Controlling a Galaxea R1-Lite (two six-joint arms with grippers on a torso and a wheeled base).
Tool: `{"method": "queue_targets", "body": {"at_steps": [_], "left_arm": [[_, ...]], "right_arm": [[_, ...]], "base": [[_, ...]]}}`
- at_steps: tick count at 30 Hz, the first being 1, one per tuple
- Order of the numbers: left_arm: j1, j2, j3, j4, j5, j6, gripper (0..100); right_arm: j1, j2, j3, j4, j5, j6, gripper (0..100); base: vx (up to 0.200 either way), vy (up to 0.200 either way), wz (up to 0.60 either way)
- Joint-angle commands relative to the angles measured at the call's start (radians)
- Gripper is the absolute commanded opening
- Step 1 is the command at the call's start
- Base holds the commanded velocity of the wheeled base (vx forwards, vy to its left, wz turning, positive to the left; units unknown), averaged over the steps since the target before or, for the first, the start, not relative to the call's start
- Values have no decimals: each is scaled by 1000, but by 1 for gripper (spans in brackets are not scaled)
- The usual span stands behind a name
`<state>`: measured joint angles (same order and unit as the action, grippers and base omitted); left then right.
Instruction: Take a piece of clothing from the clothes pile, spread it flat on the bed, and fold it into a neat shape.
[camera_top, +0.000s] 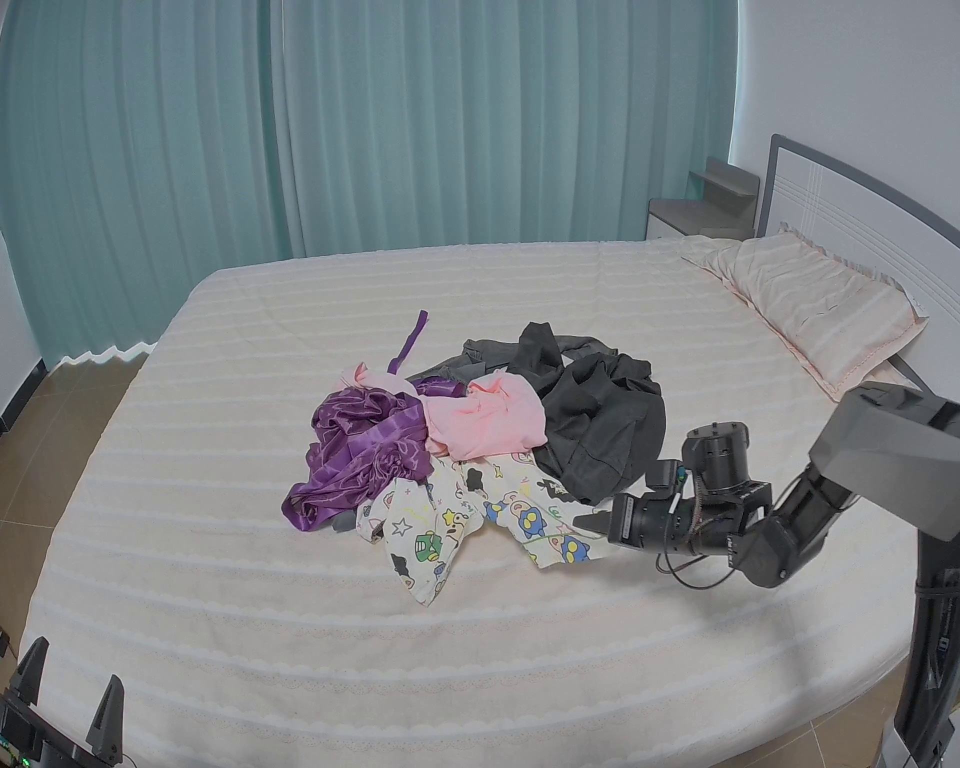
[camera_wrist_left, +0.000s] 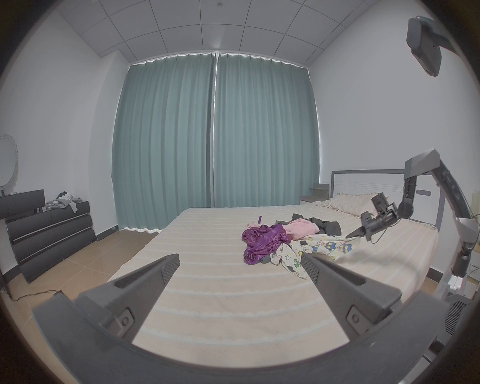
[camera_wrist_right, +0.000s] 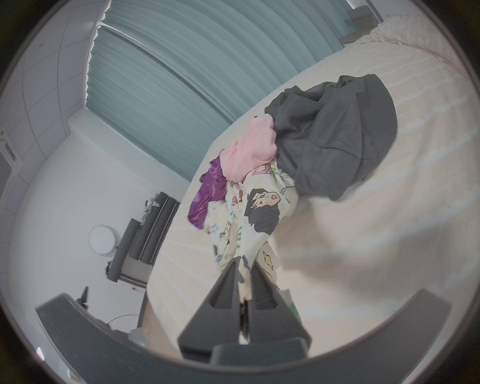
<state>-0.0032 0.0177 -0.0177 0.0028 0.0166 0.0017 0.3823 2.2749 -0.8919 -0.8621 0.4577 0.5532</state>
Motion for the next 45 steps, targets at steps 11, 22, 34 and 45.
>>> {"method": "queue_targets", "body": {"at_steps": [11, 22, 34, 45], "left_arm": [[0, -18, 18, 0, 0, 3, 100], [0, -18, 18, -1, 0, 4, 100], [-26, 33, 18, -4, -14, 8, 100], [-84, 525, -317, -109, -279, -37, 100]], "right_arm": [[75, -541, 550, -210, 124, 47, 0], [136, -793, 597, -195, 119, 48, 0], [184, -1075, 559, -87, 122, 50, 0], [193, -1052, 479, -9, 124, 50, 0]], "base": [[0, 0, 0], [0, 0, 0], [0, 0, 0], [0, 0, 0]]}}
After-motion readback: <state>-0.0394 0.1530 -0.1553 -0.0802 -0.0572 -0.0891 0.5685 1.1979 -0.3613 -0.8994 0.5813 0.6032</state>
